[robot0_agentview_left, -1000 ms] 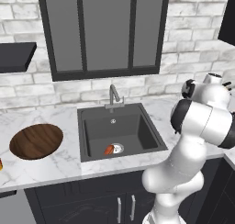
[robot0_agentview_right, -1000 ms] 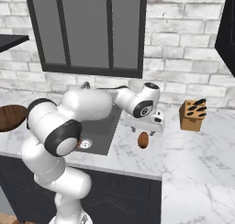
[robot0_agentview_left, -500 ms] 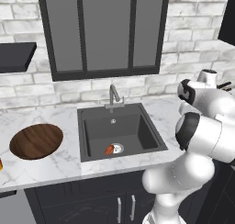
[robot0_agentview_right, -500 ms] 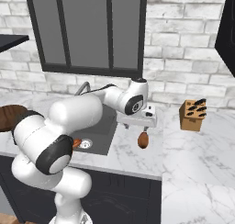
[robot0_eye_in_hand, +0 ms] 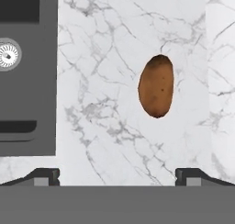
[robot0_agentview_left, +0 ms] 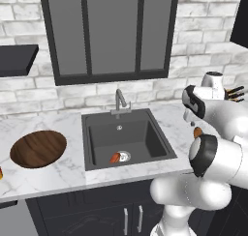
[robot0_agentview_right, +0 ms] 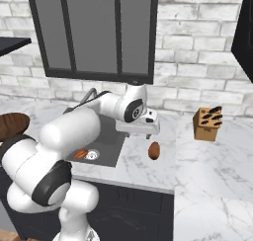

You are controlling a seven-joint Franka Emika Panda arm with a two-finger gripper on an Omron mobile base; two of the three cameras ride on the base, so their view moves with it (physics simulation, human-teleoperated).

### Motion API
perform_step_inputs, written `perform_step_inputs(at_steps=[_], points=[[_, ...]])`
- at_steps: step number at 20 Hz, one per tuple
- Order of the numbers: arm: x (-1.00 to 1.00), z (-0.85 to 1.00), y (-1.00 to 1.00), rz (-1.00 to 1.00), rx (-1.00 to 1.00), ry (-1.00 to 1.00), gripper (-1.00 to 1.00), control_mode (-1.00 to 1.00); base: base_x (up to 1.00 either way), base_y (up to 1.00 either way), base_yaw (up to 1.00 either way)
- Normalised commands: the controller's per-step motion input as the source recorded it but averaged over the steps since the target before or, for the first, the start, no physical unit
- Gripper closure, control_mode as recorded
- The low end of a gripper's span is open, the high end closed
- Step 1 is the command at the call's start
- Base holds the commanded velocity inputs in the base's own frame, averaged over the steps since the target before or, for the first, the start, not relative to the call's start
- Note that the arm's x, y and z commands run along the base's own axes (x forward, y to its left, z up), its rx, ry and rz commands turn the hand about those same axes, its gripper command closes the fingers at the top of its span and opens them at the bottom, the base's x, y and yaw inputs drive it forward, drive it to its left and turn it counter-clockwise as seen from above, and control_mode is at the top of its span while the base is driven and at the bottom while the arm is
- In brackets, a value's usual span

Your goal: Remove the potato and sweet potato from the sink. Then move the bowl and cup from the counter to the sink for washing.

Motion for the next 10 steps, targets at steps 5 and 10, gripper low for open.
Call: perform_step_inputs(at_steps=[5,10], points=[[-0.09,0.12,0.34,0.0,0.0,0.02,-1.0,-1.0,0.0,0.0,0.0],[-0.1,0.1,0.32,0.0,0.0,0.0,-1.0,-1.0,0.0,0.0,0.0]])
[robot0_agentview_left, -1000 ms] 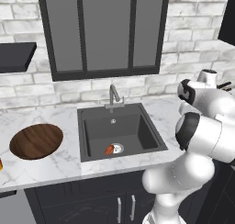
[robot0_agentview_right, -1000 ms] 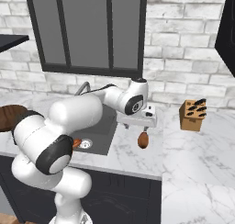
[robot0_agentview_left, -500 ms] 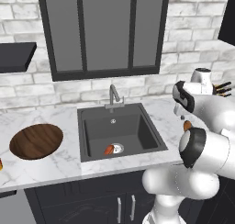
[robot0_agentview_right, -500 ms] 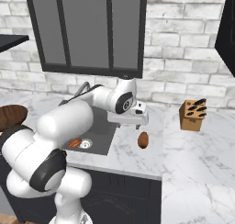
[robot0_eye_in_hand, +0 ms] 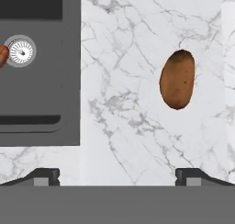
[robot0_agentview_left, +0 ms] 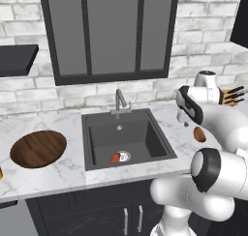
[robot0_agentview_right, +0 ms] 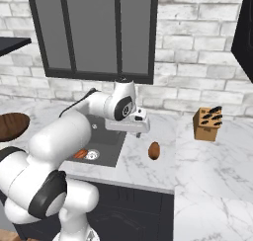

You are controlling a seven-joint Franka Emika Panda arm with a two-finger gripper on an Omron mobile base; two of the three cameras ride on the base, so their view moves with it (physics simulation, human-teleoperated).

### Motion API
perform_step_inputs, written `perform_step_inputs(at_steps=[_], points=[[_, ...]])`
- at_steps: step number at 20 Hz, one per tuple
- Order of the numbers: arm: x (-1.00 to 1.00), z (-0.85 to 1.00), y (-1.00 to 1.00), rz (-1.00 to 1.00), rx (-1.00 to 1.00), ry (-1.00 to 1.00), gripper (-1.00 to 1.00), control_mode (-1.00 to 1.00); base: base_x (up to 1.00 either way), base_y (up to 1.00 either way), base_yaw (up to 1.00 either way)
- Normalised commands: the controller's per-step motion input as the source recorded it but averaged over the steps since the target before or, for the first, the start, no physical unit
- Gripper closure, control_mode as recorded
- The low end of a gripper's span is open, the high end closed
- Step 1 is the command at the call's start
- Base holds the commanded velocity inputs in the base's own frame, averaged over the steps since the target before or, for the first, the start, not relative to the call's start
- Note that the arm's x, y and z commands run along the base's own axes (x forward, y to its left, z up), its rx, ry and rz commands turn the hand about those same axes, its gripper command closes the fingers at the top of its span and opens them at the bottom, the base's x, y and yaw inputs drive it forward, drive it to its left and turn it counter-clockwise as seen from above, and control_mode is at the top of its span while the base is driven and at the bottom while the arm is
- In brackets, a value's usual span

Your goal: Remove the potato and sweet potato from the sink. Then move the bowl and cup from the counter to the sink for washing.

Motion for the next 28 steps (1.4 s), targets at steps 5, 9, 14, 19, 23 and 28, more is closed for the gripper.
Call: perform_step_inputs(at_steps=[5,9,14,19,23,28], points=[[-0.09,0.05,0.32,0.0,0.0,0.0,-1.0,-1.0,0.0,0.0,0.0],[-0.09,0.02,0.31,0.0,0.0,0.0,-1.0,-1.0,0.0,0.0,0.0],[-0.07,0.0,0.34,0.0,0.0,0.0,-1.0,-1.0,0.0,0.0,0.0],[-0.07,0.0,0.34,0.0,0.0,0.0,-1.0,-1.0,0.0,0.0,0.0],[-0.04,0.0,0.34,0.0,0.0,0.0,-1.0,-1.0,0.0,0.0,0.0],[-0.04,0.0,0.34,0.0,0.0,0.0,-1.0,-1.0,0.0,0.0,0.0]])
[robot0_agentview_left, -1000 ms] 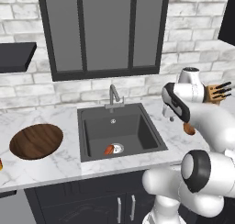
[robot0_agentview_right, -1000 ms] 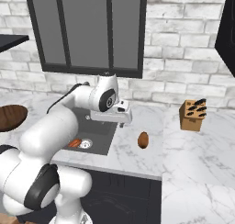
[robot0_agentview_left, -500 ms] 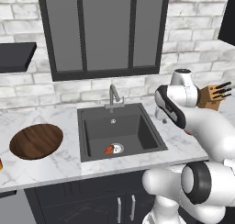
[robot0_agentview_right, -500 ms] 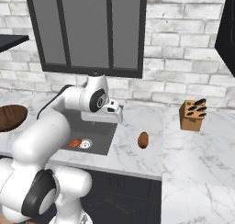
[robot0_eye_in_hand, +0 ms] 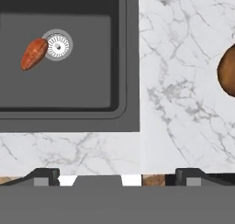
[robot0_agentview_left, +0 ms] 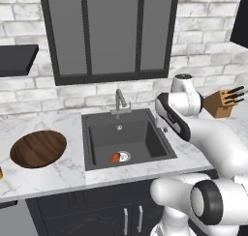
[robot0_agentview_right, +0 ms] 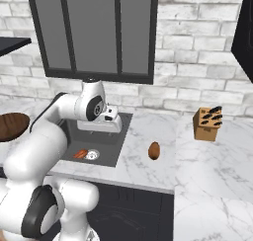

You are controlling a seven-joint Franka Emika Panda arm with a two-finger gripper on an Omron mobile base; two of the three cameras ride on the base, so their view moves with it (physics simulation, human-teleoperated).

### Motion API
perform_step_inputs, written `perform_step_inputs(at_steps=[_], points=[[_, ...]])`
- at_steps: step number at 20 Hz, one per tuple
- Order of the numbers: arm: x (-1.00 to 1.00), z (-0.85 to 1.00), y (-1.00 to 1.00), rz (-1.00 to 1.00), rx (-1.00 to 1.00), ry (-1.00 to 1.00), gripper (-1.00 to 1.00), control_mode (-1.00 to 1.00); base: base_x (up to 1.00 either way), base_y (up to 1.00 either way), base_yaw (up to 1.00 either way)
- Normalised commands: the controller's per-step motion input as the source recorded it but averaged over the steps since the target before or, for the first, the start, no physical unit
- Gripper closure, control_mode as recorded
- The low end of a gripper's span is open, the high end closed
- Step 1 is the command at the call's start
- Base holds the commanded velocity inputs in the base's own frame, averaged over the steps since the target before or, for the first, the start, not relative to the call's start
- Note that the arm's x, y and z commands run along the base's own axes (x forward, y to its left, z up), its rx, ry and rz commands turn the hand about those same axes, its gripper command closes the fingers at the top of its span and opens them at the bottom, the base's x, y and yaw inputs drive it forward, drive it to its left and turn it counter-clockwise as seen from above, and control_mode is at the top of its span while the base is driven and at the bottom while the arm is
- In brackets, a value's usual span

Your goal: Remove the potato and sweet potato from the sink. Then move the bowl and cup from the counter to the sink for washing.

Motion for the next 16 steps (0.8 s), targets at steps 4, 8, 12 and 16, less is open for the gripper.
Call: perform_step_inputs(at_steps=[4,8,12,16], points=[[-0.02,0.0,0.35,0.0,0.0,0.0,-1.0,-1.0,0.0,0.0,0.0],[0.0,0.0,0.36,-0.02,0.0,0.0,-1.0,-1.0,0.0,0.0,0.0],[0.0,0.0,0.37,-0.03,0.0,0.0,-1.0,-1.0,0.0,0.0,0.0],[0.0,-0.02,0.35,-0.02,0.0,0.0,-1.0,-1.0,0.0,0.0,0.0]])
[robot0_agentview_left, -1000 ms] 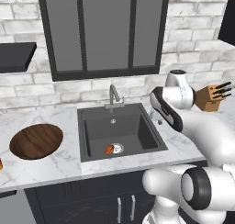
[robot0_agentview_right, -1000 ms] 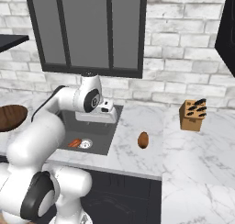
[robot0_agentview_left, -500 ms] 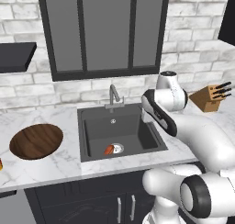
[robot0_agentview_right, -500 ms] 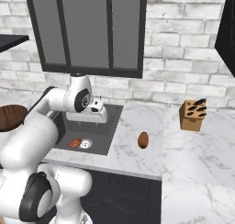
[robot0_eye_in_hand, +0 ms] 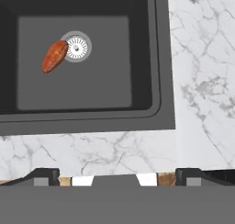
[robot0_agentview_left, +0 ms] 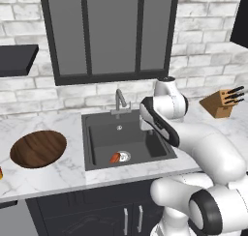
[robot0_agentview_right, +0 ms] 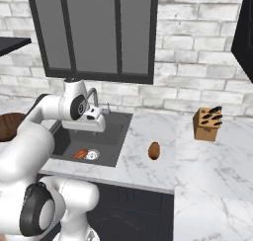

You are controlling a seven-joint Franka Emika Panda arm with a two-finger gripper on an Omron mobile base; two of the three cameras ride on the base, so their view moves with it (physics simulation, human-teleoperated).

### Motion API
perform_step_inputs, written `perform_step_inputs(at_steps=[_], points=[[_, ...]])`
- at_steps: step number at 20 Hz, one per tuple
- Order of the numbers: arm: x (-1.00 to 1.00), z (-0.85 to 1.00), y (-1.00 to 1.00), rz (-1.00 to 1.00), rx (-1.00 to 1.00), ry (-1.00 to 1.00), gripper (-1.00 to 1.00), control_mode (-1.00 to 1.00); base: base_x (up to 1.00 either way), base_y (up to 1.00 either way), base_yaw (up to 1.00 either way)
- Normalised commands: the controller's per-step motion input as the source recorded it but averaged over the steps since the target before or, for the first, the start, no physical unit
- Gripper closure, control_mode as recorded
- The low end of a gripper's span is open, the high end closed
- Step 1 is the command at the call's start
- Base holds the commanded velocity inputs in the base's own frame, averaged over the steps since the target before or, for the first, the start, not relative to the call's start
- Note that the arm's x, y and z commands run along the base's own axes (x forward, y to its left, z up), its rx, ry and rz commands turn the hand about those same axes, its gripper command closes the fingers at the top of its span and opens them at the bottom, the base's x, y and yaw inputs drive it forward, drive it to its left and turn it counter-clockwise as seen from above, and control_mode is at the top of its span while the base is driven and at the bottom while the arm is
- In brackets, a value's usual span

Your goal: Remove the potato and sweet potato from the sink. Then move the bowl and cup from the counter to the sink for washing.

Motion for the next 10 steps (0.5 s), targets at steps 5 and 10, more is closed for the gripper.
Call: perform_step_inputs(at_steps=[5,10], points=[[-0.03,-0.03,0.31,-0.01,0.0,0.0,-1.0,-1.0,0.0,0.0,0.0],[0.0,-0.06,0.34,0.0,0.0,0.0,-1.0,-1.0,0.0,0.0,0.0]])
